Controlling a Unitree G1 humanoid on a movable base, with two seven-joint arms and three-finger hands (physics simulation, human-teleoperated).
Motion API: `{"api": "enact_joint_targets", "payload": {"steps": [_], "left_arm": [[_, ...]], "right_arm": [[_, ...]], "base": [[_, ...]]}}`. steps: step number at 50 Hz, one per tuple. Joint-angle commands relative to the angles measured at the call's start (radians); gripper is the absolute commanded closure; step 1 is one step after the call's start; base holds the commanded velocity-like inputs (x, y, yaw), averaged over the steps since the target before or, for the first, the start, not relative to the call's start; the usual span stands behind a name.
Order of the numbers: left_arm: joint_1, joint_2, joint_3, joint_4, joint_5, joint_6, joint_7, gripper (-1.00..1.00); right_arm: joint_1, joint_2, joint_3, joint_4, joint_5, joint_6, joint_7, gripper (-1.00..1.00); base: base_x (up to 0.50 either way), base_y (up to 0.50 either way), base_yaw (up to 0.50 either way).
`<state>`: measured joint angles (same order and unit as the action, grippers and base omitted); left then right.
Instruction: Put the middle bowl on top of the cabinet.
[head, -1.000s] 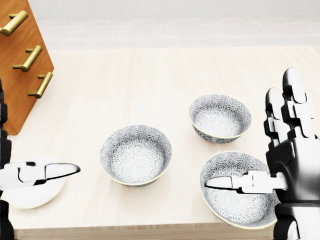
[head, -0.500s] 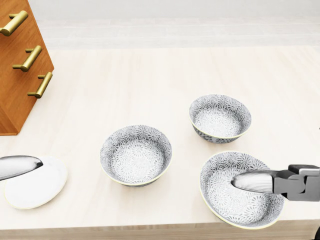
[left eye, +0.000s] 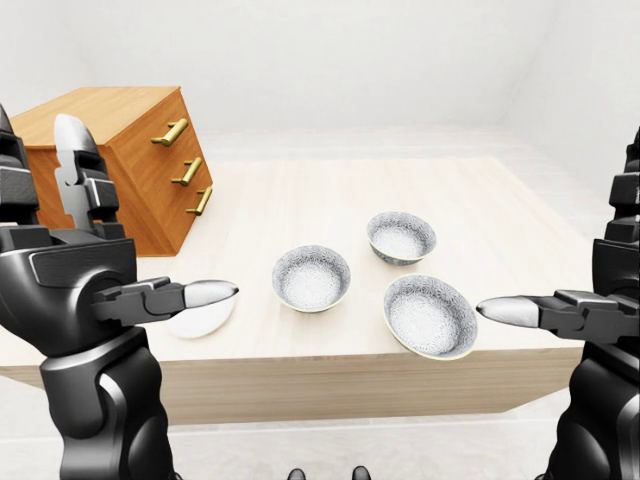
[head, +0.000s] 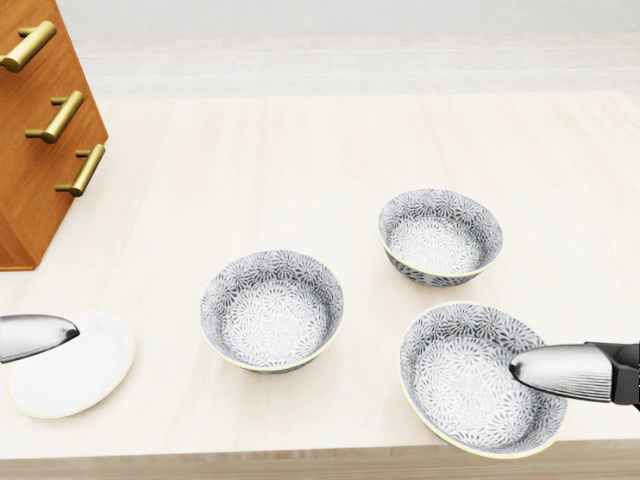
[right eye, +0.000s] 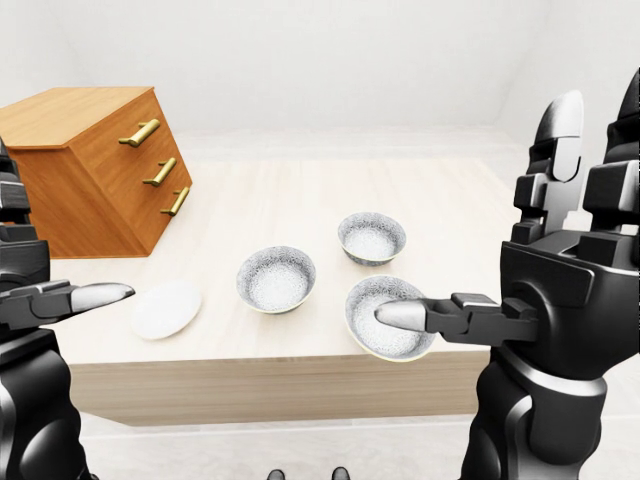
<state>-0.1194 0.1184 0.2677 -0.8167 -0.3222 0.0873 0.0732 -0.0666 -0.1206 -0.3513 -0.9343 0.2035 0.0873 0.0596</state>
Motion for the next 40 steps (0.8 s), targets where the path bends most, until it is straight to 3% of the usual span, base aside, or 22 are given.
{"api": "enact_joint_targets", "payload": {"steps": [1,3,7,14,40], "left_arm": [[0.002,0.016,-0.007,-0.003,0.021,0.000,-0.011,-1.00],[0.014,0.015,-0.033,-0.016,0.048,0.000,-0.022,-1.00],[-0.006,-0.004,0.002,-0.029,0.021,0.000,-0.021,-1.00],[0.003,0.000,0.001,-0.023,0.026,0.000,-0.020,-1.00],[0.012,-0.012,-0.013,-0.012,0.042,0.000,-0.027,-1.00]], "right_arm": [[0.006,0.000,0.005,0.009,-0.010,0.000,0.001,-1.00],[0.001,-0.003,-0.002,-0.004,-0.006,0.000,0.000,-1.00],[0.002,-0.003,-0.008,-0.004,-0.006,0.000,0.003,-1.00],[0.025,-0.015,0.017,0.001,-0.035,0.000,0.028,-1.00],[0.053,0.019,0.017,0.012,-0.075,0.000,0.085,-1.00]], "base": [[0.00,0.00,0.00],[0.00,0.00,0.00],[0.00,0.00,0.00],[0.02,0.06,0.00],[0.19,0.50,0.00]]}}
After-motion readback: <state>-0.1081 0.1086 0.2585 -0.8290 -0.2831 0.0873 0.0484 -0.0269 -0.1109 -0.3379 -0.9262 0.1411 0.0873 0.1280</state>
